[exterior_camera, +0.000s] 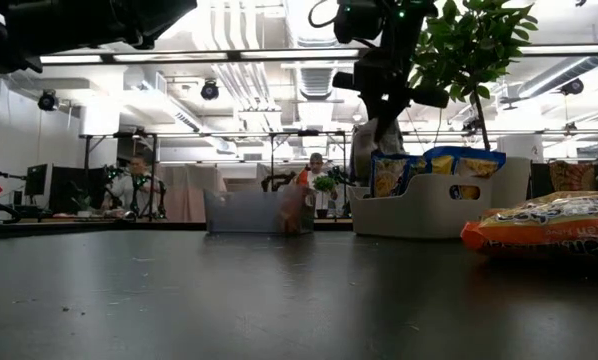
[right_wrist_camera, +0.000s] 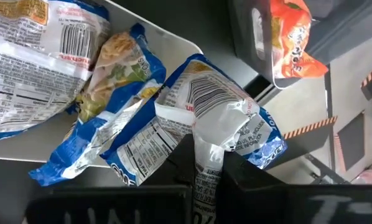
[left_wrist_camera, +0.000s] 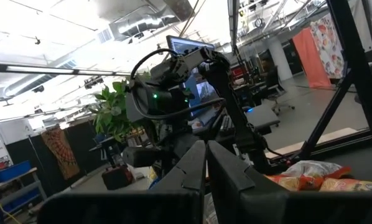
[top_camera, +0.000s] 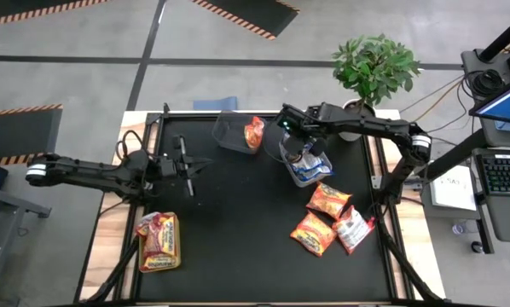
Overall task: Sort Maruchan noodles
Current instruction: Put the blue noodle pack into the white bin
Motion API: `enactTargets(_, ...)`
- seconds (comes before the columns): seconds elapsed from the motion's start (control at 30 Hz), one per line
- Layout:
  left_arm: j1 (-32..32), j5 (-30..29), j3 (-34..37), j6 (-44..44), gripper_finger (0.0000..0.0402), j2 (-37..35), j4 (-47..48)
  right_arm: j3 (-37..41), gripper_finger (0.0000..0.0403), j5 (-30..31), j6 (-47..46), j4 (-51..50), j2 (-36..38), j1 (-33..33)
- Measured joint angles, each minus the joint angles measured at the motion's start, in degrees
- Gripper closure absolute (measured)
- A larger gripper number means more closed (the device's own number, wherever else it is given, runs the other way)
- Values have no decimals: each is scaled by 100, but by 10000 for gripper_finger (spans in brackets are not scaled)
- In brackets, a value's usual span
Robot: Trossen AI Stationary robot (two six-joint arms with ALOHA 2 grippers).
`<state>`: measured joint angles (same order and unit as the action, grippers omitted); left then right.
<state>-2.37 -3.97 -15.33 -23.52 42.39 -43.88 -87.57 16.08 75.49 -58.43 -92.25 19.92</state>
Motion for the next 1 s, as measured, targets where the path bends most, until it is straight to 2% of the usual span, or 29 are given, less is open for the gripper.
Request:
enactTargets(0.53,0,0,2,-3,402,5,38,24,390,-105,53,0,-595,37)
enactTargets(0.77,2,0,2,-3,402,5,40,26,388,-49,-350,13,-794,63)
enactTargets(0.87,0,0,4,-3,402,5,46,26,369,30,-492,17,-806,63)
enactTargets(1.0,0,0,2,-3,402,5,64,23,318,46,-605,16,-806,63)
